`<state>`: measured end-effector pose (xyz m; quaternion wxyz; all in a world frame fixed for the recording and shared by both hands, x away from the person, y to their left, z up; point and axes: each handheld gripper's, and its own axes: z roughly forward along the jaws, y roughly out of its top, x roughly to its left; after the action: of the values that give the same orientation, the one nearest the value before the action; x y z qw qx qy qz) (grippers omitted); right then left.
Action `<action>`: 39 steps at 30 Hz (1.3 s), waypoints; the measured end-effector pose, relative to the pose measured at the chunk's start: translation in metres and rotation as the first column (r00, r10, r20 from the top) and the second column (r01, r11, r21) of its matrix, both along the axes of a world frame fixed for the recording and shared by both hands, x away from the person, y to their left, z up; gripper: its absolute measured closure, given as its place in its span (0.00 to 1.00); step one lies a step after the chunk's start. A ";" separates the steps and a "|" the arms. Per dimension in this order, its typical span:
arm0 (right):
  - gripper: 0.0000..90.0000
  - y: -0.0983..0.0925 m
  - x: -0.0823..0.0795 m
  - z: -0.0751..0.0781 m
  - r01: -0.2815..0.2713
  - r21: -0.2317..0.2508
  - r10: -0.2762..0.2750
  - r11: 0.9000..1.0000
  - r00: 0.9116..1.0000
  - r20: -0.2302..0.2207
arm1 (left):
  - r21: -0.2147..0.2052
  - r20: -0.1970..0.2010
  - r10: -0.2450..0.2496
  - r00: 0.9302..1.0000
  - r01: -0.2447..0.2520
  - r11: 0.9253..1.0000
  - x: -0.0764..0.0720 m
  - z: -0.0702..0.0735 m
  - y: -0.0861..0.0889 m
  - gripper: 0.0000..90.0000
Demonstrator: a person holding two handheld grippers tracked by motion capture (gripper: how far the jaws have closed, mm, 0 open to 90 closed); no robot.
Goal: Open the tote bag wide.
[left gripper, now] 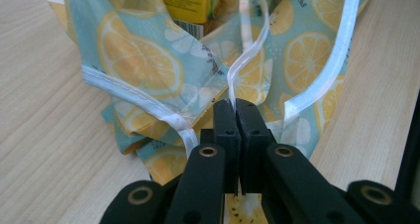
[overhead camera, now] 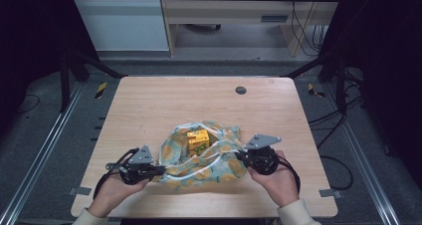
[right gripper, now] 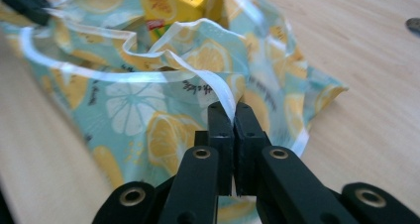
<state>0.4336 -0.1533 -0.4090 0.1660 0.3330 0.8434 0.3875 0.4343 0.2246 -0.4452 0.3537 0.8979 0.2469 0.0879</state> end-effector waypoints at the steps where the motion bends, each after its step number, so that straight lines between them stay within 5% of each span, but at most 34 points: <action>1: 0.99 -0.005 -0.012 -0.004 -0.014 0.015 0.015 1.000 1.000 -0.008 | 0.005 0.000 -0.002 1.000 0.002 1.000 -0.001 -0.001 -0.001 0.98; 6: 0.99 -0.014 -0.030 -0.027 -0.024 0.004 0.024 1.000 0.998 -0.054 | 0.044 -0.011 -0.015 1.000 0.016 0.999 -0.001 -0.007 -0.006 0.98; 14: 0.92 -0.020 -0.023 -0.054 0.009 -0.024 -0.011 1.000 0.995 -0.099 | 0.086 -0.040 -0.017 0.999 0.020 0.996 0.003 -0.023 -0.009 0.97; 21: 0.63 -0.021 -0.019 -0.033 0.003 0.000 -0.003 1.000 0.999 -0.053 | 0.085 -0.031 -0.022 0.999 0.024 0.996 0.001 -0.022 -0.011 0.98; 29: 0.53 -0.004 -0.010 0.013 -0.029 -0.008 0.029 1.000 0.999 0.034 | 0.097 -0.028 -0.028 0.999 0.031 0.995 0.000 -0.022 -0.013 0.98; 34: 0.53 0.019 0.017 0.016 -0.024 -0.039 0.026 0.999 0.999 0.047 | 0.095 -0.027 -0.029 0.999 0.031 0.995 0.000 -0.022 -0.014 0.98; 39: 0.52 0.043 0.047 -0.001 -0.020 -0.085 0.020 0.996 1.000 -0.004 | 0.093 -0.027 -0.028 0.999 0.030 0.995 0.000 -0.022 -0.013 0.98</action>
<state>0.4806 -0.1100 -0.4101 0.1750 0.3176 0.8627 0.3524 0.4345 0.2114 -0.4670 0.3096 0.9179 0.2339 0.0826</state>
